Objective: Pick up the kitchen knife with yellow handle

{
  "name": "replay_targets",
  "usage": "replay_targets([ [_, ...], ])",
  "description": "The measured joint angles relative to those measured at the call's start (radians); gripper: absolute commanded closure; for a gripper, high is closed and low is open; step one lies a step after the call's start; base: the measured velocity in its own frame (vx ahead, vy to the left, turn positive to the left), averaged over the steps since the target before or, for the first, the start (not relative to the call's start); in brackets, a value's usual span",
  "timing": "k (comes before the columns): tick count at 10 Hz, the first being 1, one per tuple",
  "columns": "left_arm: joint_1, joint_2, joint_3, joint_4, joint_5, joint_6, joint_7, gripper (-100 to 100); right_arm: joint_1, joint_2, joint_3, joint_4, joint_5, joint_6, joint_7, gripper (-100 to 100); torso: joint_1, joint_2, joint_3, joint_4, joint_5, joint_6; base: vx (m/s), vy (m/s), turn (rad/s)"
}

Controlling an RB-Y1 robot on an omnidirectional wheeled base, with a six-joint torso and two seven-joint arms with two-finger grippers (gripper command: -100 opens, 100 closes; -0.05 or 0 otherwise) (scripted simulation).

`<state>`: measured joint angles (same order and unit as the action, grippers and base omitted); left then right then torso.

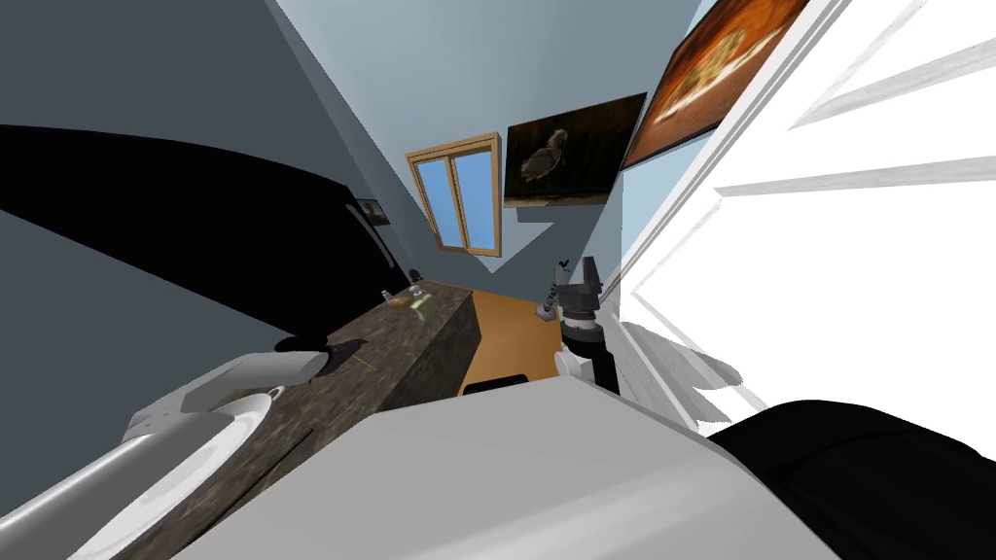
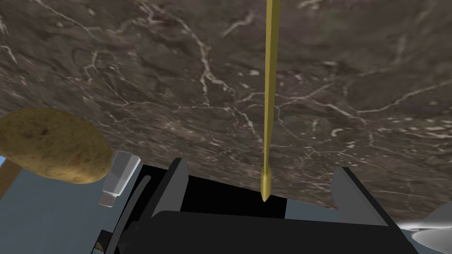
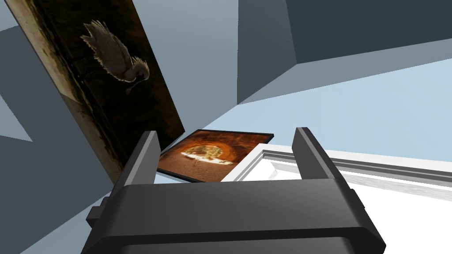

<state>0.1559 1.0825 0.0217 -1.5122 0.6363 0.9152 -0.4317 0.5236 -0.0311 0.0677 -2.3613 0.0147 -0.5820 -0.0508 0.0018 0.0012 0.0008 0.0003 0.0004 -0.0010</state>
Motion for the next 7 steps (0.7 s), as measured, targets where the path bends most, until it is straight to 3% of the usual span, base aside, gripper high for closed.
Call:
replay_targets([
  [7, -0.084, 0.048, -0.011, 0.088, 0.174, 0.198, -0.044, -100, 0.0, 0.0, 0.0, 0.0, 0.0, 0.0, 0.0, 0, 0.0, 0.0, 0.0, 0.0, 0.0, -0.001, -0.021, 0.029, -0.081],
])
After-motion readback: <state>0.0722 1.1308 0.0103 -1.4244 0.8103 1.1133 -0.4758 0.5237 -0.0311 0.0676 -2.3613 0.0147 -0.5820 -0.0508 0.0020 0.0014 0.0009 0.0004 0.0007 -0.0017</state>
